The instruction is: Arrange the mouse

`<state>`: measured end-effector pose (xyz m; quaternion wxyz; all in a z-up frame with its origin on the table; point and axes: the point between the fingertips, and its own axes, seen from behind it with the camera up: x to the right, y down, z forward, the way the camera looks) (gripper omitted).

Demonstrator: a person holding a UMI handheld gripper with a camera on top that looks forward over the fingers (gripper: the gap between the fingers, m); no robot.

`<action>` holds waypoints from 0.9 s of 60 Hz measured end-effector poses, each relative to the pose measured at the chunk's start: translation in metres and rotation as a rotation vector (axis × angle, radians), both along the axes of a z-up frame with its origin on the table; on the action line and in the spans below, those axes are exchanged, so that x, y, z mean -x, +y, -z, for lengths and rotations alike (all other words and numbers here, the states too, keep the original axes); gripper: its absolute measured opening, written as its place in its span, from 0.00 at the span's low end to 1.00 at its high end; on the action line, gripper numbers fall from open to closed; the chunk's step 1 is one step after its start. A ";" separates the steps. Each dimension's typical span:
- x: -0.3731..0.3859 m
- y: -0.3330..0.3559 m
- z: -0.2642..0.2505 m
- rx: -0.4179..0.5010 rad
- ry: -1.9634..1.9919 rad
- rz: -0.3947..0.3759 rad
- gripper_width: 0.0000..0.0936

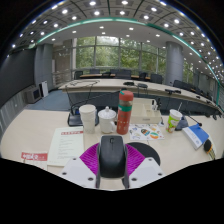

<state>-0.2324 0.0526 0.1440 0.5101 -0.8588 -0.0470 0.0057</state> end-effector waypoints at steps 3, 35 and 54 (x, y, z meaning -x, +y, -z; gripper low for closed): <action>-0.020 0.020 -0.007 -0.004 -0.001 0.006 0.34; -0.108 0.074 0.154 0.293 0.060 0.010 0.49; -0.117 0.016 0.076 0.246 0.053 0.033 0.91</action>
